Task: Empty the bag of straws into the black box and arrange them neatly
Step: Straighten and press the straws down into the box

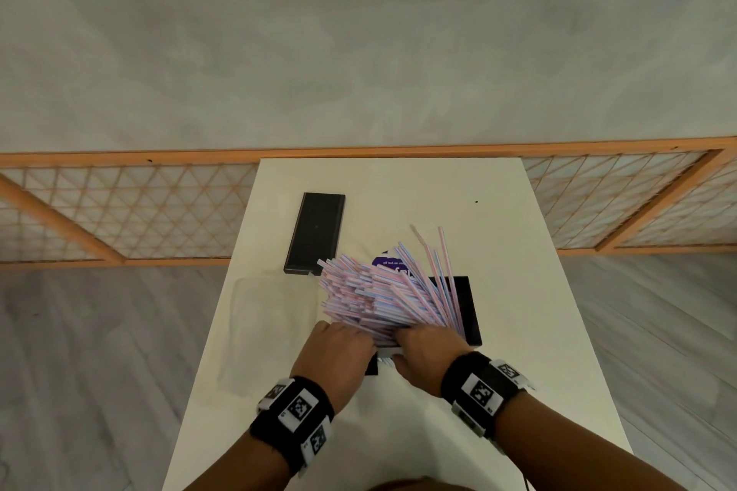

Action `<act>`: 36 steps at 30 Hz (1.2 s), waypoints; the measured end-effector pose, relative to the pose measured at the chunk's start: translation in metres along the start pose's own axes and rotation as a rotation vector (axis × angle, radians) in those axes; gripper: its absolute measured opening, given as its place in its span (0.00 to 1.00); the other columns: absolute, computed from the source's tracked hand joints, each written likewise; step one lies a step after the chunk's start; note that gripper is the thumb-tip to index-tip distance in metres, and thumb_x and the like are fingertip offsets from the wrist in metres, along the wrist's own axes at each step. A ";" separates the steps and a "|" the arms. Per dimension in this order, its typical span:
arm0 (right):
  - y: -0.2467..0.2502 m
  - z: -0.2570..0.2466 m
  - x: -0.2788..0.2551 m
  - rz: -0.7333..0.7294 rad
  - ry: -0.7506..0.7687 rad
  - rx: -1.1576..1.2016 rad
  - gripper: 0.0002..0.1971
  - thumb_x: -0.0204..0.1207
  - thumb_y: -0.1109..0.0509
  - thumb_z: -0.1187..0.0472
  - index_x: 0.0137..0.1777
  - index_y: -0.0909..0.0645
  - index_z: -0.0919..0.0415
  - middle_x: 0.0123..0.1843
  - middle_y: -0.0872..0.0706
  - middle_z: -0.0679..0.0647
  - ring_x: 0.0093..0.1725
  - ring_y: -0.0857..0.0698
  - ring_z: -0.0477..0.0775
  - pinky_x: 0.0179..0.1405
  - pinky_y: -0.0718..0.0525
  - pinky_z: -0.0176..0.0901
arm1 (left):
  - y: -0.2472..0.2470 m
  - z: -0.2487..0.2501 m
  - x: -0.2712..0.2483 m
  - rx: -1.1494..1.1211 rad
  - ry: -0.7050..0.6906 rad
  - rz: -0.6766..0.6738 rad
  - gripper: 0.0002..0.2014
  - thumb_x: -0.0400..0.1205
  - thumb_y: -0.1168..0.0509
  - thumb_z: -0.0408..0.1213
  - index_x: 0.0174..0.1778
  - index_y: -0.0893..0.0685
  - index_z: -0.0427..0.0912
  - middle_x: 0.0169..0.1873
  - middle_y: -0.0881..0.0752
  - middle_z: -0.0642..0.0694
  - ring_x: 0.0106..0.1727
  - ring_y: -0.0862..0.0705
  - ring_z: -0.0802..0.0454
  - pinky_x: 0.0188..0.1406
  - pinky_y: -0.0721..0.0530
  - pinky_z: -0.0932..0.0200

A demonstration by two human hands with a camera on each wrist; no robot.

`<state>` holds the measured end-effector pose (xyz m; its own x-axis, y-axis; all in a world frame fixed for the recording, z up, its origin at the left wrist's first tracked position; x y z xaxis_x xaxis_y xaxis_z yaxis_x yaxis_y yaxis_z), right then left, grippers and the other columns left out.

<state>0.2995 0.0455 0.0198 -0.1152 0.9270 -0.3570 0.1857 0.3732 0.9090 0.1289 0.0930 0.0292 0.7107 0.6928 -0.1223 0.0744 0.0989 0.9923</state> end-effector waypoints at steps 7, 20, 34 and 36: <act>0.002 -0.003 -0.008 0.055 0.051 0.087 0.13 0.81 0.40 0.47 0.56 0.21 0.52 0.55 0.12 0.54 0.54 0.13 0.60 0.51 0.16 0.51 | -0.004 0.002 -0.004 0.029 -0.025 0.040 0.10 0.72 0.23 0.47 0.31 0.19 0.55 0.28 0.15 0.56 0.33 0.17 0.49 0.33 0.23 0.52; 0.120 0.116 -0.026 0.543 -0.212 0.412 0.04 0.81 0.31 0.55 0.49 0.14 0.48 0.41 0.11 0.41 0.40 0.13 0.47 0.41 0.17 0.42 | -0.008 0.000 -0.013 -0.071 -0.007 0.162 0.14 0.85 0.45 0.50 0.37 0.19 0.54 0.33 0.15 0.56 0.40 0.17 0.48 0.39 0.22 0.51; 0.015 0.189 0.126 -0.155 -0.465 -0.035 0.19 0.83 0.33 0.47 0.60 0.19 0.64 0.59 0.13 0.62 0.58 0.14 0.64 0.50 0.19 0.49 | -0.012 -0.008 -0.024 -0.346 0.072 0.084 0.14 0.86 0.45 0.53 0.49 0.14 0.55 0.44 0.11 0.57 0.47 0.15 0.50 0.43 0.23 0.52; 0.011 0.186 0.132 -0.151 -0.497 -0.037 0.17 0.82 0.31 0.49 0.59 0.18 0.64 0.58 0.12 0.62 0.57 0.13 0.64 0.46 0.21 0.48 | -0.012 -0.008 -0.025 -0.356 0.056 0.113 0.12 0.86 0.41 0.51 0.48 0.12 0.55 0.43 0.10 0.56 0.45 0.15 0.49 0.41 0.21 0.51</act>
<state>0.4681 0.1788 -0.0576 0.3409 0.7725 -0.5357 0.1676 0.5108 0.8432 0.1041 0.0803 0.0201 0.6603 0.7506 -0.0227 -0.2578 0.2549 0.9320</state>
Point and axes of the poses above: each hand's wrist, its own x-axis towards the middle knuckle, its own y-axis out of the back of the hand, z = x × y, the point moved 2 cm from there along x, towards the middle knuckle
